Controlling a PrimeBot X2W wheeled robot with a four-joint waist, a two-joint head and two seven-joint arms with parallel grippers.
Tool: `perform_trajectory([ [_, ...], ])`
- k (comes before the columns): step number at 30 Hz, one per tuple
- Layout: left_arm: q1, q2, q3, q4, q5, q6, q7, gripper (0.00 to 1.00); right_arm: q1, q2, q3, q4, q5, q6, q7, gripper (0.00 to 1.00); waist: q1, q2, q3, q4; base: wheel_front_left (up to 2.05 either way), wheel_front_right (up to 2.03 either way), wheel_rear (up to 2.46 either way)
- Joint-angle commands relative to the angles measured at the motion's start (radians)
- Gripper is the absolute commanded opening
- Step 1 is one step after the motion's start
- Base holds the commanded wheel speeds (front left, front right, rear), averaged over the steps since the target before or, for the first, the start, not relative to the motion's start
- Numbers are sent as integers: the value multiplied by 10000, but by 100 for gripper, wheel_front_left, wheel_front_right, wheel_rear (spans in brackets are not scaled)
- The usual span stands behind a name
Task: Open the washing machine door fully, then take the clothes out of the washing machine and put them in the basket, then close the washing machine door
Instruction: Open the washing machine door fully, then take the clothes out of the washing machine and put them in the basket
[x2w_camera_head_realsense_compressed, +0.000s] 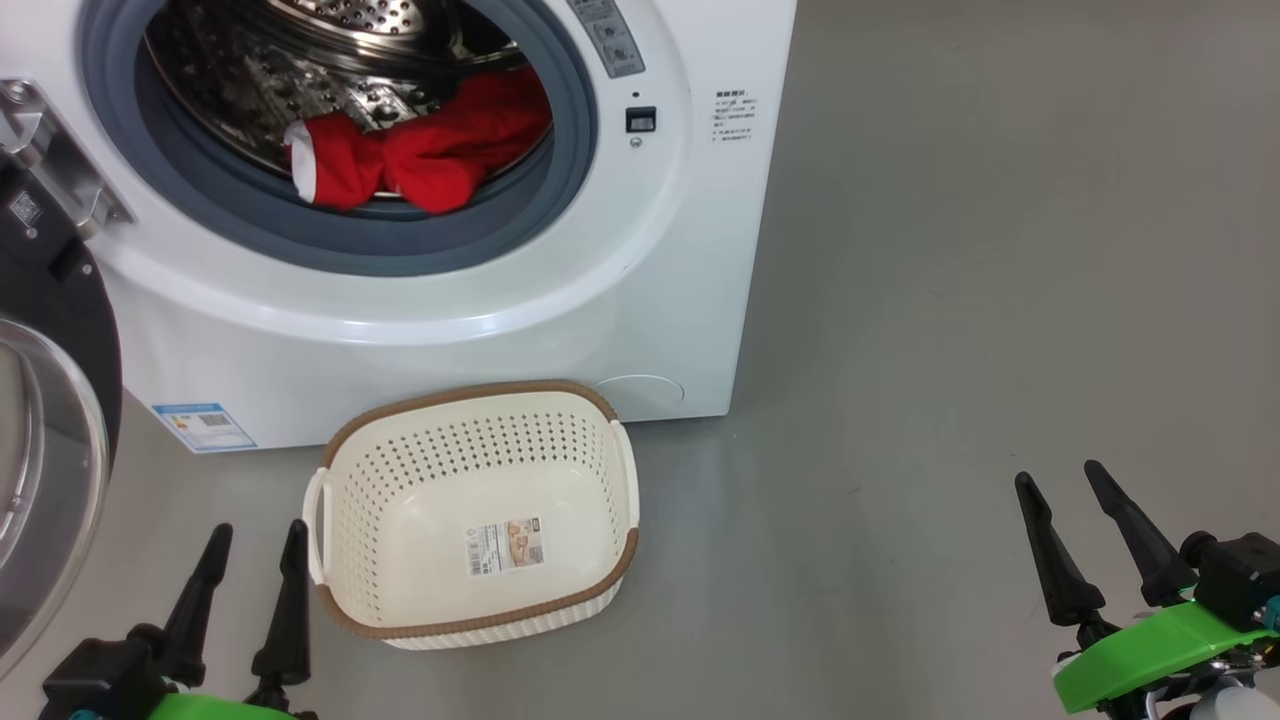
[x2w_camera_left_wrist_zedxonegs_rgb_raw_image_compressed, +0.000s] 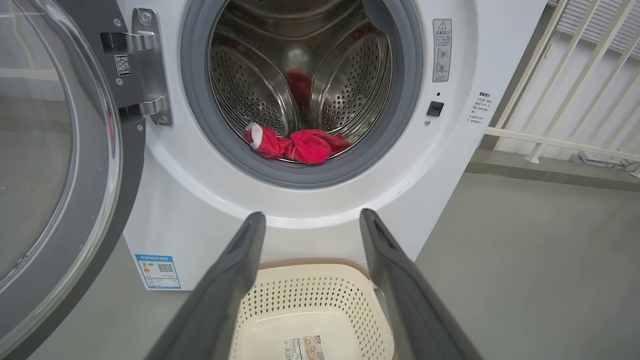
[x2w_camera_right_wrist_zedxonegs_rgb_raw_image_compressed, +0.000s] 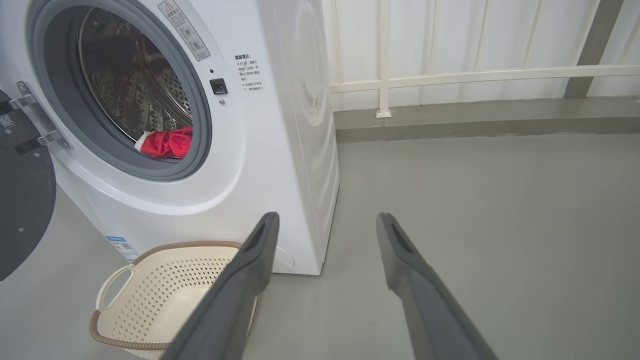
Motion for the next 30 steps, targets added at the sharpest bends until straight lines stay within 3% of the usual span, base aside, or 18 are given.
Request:
perform_trajectory([
  [1,-171,293,348,-305,-86,-30,-80,100,-111,-141,153,-287,-79,16,-118,100,0,-1,9,25,0,0,0],
  [14,-225,380,304,-429,-213,-31,-80,100,-192,-82,232,-334,-152,16,-118,100,0,-1,131,31,3,-8,5],
  [30,-490,430,440,-399,-116,-31,-80,100,-358,23,330,-395,-151,16,-118,100,0,-1,423,57,87,-114,27],
])
